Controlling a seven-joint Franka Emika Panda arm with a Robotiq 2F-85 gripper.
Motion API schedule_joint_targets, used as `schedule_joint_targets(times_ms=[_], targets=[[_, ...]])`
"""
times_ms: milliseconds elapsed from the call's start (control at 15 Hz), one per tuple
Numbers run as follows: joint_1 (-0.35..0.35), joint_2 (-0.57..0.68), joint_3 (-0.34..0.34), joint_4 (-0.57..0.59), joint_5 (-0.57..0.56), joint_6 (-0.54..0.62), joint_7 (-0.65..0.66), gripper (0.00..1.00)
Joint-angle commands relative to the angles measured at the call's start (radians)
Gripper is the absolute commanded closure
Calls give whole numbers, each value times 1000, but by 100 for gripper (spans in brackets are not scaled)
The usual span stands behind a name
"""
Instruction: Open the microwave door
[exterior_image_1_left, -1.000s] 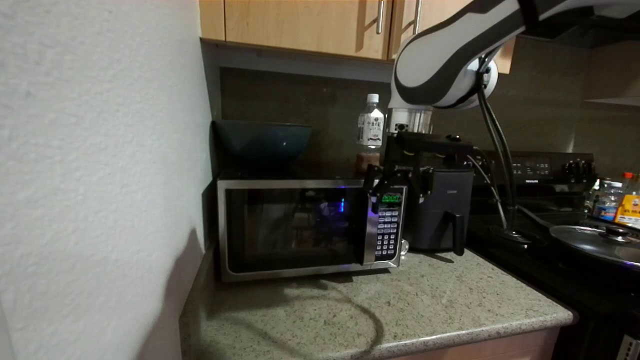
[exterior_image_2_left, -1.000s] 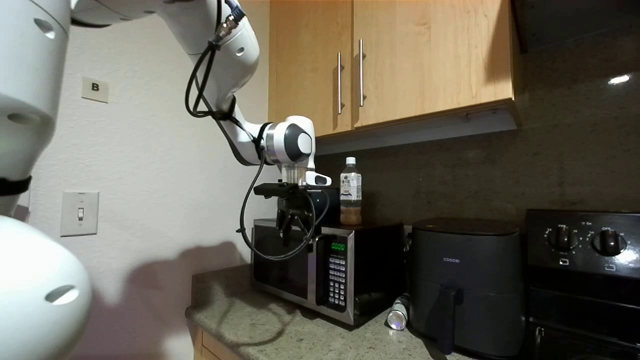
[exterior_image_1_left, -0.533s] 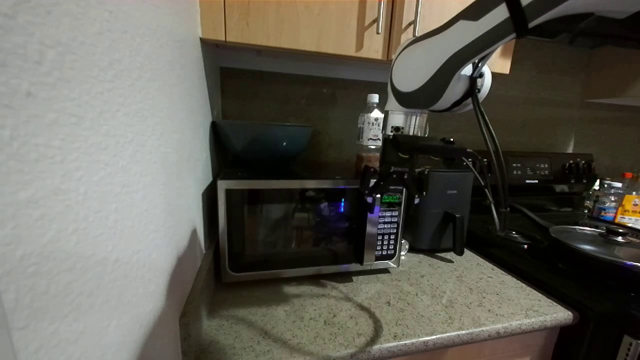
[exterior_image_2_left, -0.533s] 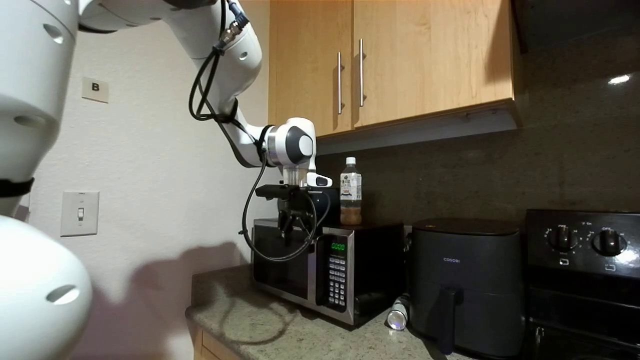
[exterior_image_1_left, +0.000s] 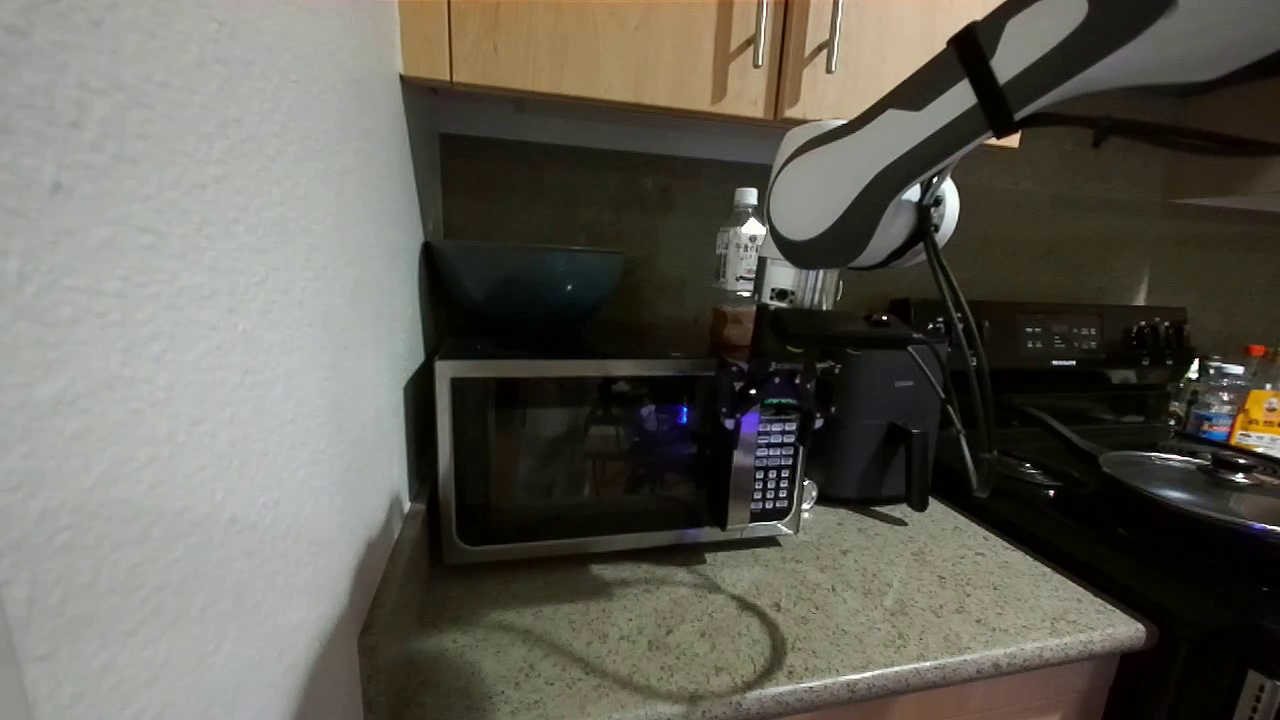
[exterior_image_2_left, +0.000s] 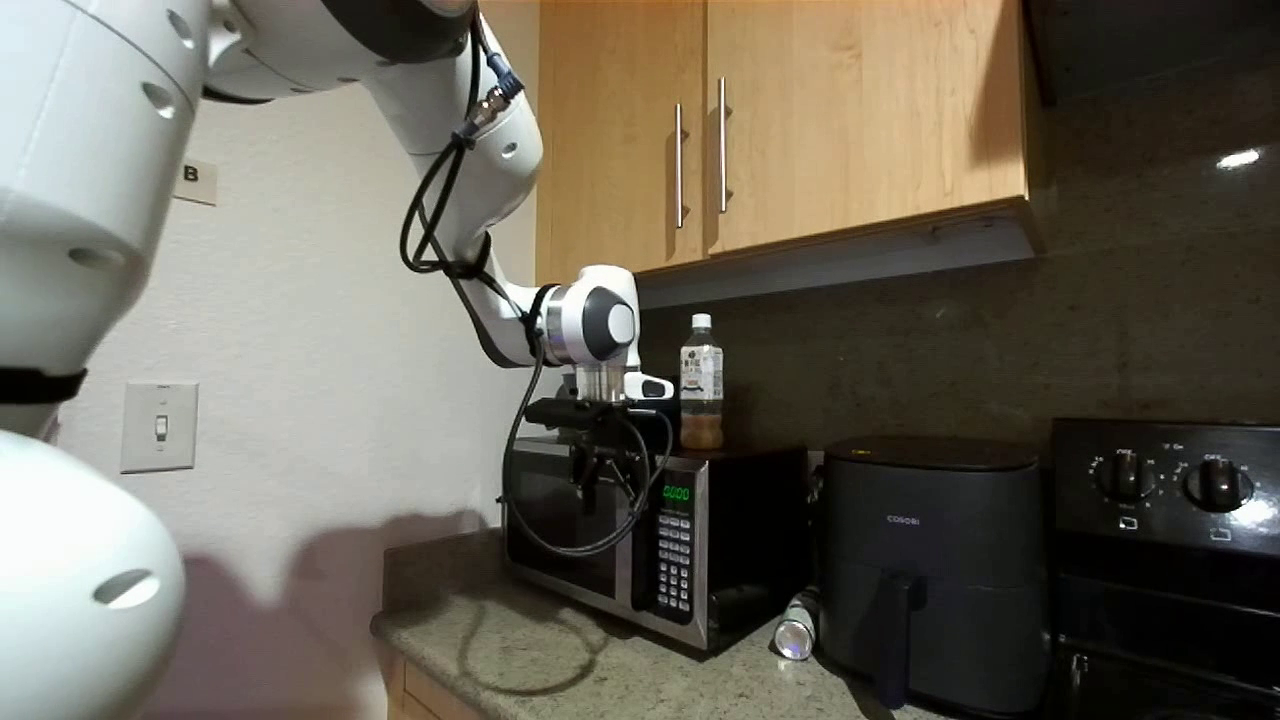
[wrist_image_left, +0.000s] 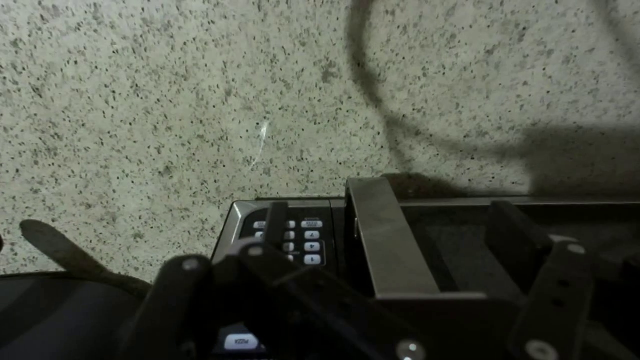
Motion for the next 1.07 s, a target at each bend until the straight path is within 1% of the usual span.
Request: schedule_joint_targets(times_ms=[0,133,267,467,800,867,933,1000], targets=[[10,-1,-10,2,2,-2,-2,0],[12,-5,-9,-2,1,8,-3,0],[19,-18,-8,-10,-18,72,8,0],[25,-7,-10,12,-26,121,2,0],[23,4,-14,43,-29,154,-8,0],[22,5,-14,47,-23,153,-15,12],[20,5,-14,49,-17,151,-20,27],[18,5,-14,51,-12,148,-25,33]])
